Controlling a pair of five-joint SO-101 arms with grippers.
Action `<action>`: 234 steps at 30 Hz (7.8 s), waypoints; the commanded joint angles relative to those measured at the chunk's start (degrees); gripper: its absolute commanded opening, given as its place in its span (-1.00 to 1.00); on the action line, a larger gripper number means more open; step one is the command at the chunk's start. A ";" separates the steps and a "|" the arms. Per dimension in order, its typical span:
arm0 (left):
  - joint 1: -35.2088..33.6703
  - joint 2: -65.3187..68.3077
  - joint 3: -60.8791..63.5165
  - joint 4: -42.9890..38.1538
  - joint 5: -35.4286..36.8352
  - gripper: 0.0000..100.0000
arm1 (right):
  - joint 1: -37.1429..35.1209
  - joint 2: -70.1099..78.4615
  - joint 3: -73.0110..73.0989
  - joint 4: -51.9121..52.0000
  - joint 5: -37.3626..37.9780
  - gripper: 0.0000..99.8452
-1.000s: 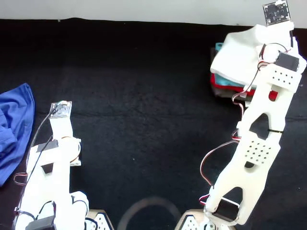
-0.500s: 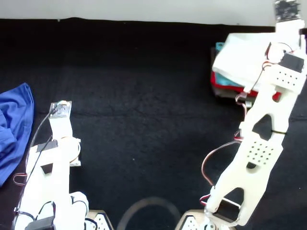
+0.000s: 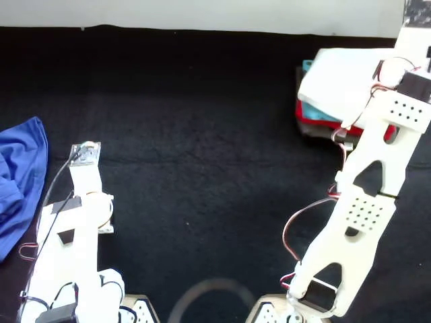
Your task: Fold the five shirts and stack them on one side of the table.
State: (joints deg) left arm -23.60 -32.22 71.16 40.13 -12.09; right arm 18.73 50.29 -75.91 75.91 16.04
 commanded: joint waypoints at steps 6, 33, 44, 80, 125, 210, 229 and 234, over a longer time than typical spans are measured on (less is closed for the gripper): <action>-0.40 -0.84 0.13 -0.88 -0.18 -0.98 | 5.67 9.01 0.84 -20.35 0.09 -0.99; -0.40 -0.84 0.13 -0.88 -0.18 -0.98 | -13.49 3.91 -12.35 9.45 0.00 -0.99; -0.40 -0.84 0.13 -0.88 -0.18 -0.98 | -13.58 15.34 -16.13 16.04 0.09 -0.99; -0.48 -0.84 0.13 -1.58 -0.18 -0.98 | -16.13 -47.52 -8.48 25.45 -5.36 -0.99; -11.21 -1.19 -14.81 15.47 -3.60 -0.97 | -27.65 -150.11 179.82 -28.26 -5.45 -0.99; -56.13 63.43 -83.47 33.23 -24.70 -0.49 | -30.81 -150.20 179.82 -26.59 -5.10 -0.99; -48.75 63.52 -88.57 39.30 -17.67 -0.49 | -30.81 -150.20 179.82 -26.59 -5.01 -0.99; -45.49 66.15 -88.22 35.43 -17.58 -0.60 | -30.81 -150.20 179.82 -26.59 -5.01 -0.99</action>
State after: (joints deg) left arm -71.43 33.98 -15.69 76.88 -30.29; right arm -11.78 -99.60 96.13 49.45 11.03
